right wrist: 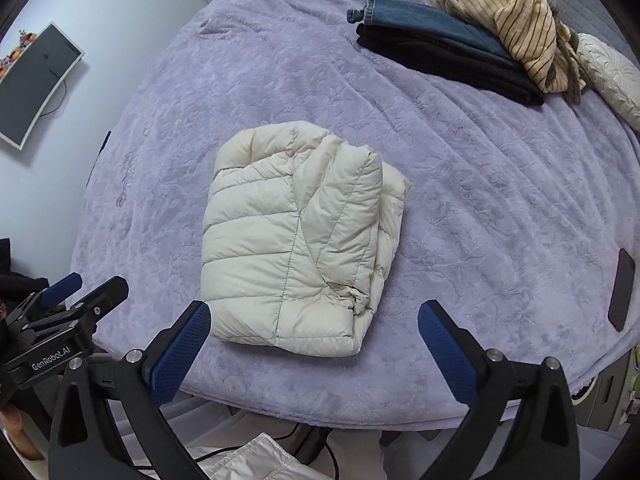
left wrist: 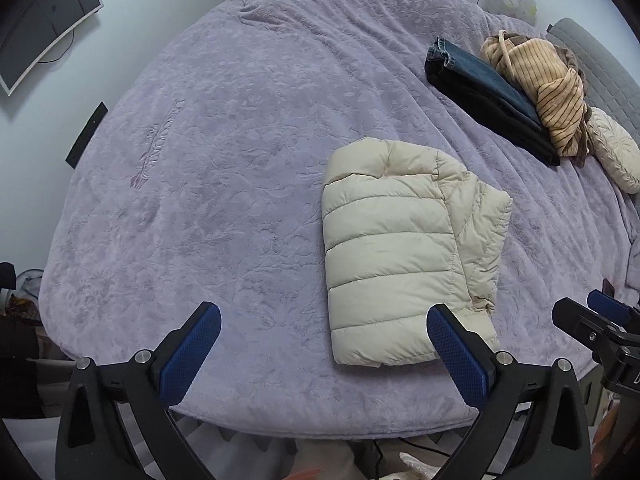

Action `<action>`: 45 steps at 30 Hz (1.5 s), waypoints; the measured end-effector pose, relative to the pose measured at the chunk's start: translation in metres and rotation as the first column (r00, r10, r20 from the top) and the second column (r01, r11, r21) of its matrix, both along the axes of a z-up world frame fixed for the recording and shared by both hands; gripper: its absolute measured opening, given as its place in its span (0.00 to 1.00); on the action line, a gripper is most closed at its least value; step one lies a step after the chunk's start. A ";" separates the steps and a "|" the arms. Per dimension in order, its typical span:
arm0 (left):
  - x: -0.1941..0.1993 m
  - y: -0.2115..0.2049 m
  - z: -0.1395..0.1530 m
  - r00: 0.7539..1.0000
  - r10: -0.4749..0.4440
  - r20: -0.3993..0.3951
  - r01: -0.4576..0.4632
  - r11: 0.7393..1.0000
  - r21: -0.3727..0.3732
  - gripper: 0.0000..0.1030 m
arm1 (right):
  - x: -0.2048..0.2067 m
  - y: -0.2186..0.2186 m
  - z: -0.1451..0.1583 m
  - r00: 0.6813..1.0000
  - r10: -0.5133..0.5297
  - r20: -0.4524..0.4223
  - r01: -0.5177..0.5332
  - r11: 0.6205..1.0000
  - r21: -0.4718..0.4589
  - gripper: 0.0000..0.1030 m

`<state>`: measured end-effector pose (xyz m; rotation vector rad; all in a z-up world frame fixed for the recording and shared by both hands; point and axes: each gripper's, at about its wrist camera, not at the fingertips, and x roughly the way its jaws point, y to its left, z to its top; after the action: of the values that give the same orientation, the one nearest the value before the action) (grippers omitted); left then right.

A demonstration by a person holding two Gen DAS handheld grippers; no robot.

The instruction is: Fold large clothes

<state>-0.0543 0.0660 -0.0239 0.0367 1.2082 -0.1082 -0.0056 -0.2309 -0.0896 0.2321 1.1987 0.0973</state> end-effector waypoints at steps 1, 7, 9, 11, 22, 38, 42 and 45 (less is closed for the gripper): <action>-0.001 0.000 0.002 1.000 0.002 -0.003 -0.001 1.000 0.011 1.00 | -0.001 0.000 0.003 1.000 -0.007 0.008 0.007 1.000 -0.003 1.00; -0.011 -0.003 0.011 1.000 0.000 -0.004 0.000 1.000 0.029 1.00 | -0.008 -0.001 0.016 0.999 -0.038 0.033 0.039 0.999 -0.030 1.00; -0.014 -0.004 0.014 1.000 0.000 -0.004 0.000 1.000 0.024 1.00 | -0.009 -0.001 0.019 0.999 -0.039 0.033 0.040 0.999 -0.035 1.00; -0.015 -0.004 0.016 1.000 0.001 -0.002 -0.001 1.000 0.026 1.00 | -0.011 0.001 0.021 0.999 -0.037 0.034 0.039 0.998 -0.041 1.00; -0.019 -0.002 0.023 1.000 0.019 0.001 -0.019 1.000 0.025 1.00 | -0.016 0.004 0.025 0.998 -0.032 0.045 0.034 0.998 -0.053 1.00; -0.020 -0.002 0.025 1.000 0.025 0.006 -0.025 0.999 0.031 1.00 | -0.017 0.003 0.026 0.998 -0.032 0.046 0.034 0.998 -0.054 1.00; -0.021 -0.003 0.026 1.000 0.028 0.007 -0.028 0.999 0.033 1.00 | -0.017 0.003 0.026 0.998 -0.033 0.047 0.035 0.998 -0.055 1.00; -0.021 -0.003 0.026 1.000 0.028 0.008 -0.028 0.999 0.034 1.00 | -0.017 0.004 0.026 0.998 -0.035 0.045 0.038 0.998 -0.054 1.00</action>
<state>-0.0751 0.0630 0.0017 0.0500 1.2026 -0.0631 -0.0230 -0.2272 -0.0637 0.2031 1.1510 0.0375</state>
